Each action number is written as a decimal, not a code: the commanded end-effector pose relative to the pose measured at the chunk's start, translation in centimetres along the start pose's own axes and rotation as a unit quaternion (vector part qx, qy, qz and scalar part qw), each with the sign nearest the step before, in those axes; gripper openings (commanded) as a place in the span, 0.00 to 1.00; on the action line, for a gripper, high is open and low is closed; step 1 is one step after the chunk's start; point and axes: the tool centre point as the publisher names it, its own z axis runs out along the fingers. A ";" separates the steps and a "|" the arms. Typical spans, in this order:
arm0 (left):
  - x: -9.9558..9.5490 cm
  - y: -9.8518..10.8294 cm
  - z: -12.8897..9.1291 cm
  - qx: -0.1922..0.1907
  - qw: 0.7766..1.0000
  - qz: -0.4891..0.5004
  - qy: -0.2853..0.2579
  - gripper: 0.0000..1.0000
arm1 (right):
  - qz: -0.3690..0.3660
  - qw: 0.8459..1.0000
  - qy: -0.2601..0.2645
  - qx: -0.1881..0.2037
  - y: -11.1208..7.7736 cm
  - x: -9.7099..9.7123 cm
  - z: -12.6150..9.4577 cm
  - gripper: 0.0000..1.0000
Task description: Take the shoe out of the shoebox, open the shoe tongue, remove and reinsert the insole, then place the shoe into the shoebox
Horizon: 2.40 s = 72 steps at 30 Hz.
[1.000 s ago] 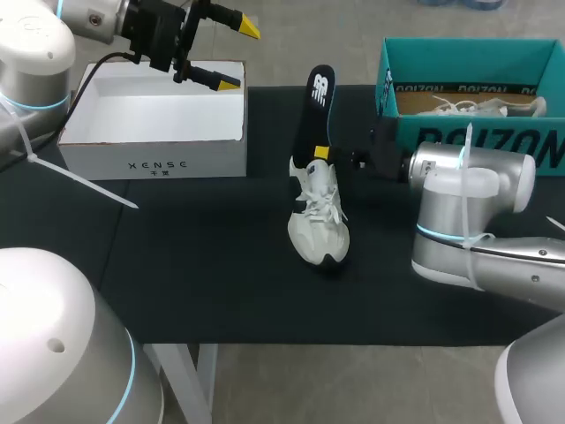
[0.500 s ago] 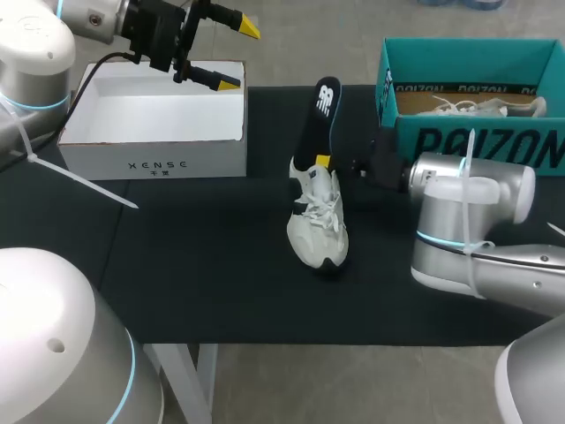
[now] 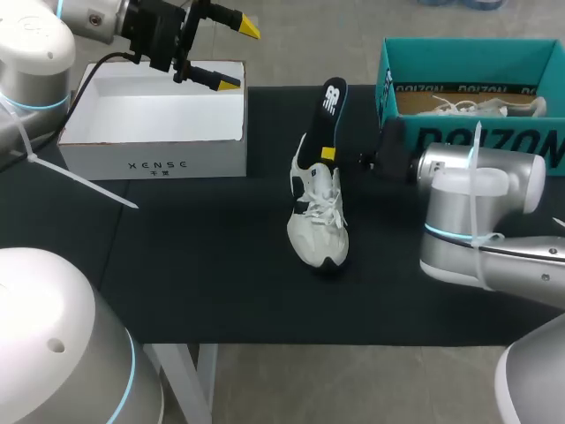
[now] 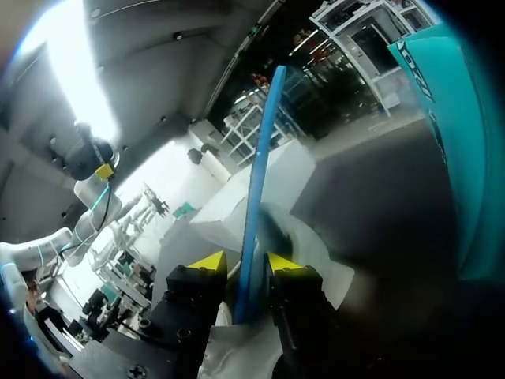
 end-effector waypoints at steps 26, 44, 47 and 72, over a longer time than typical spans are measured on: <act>-0.1 0.0 -0.1 0.001 1.000 0.000 0.002 1.00 | -0.006 0.998 0.010 0.062 2.5 -0.9 0.5 0.00; -0.1 0.0 -0.1 0.001 1.000 0.000 0.002 1.00 | 0.052 0.994 0.004 0.095 -2.0 0.4 -0.1 0.00; -0.1 0.0 -0.1 0.001 1.000 0.000 0.002 1.00 | 0.050 0.995 -0.002 0.091 -1.9 0.5 -0.6 0.00; -0.1 0.0 -0.1 0.001 1.000 0.000 0.002 1.00 | 0.003 0.995 -0.015 0.102 2.9 -1.1 -0.4 0.31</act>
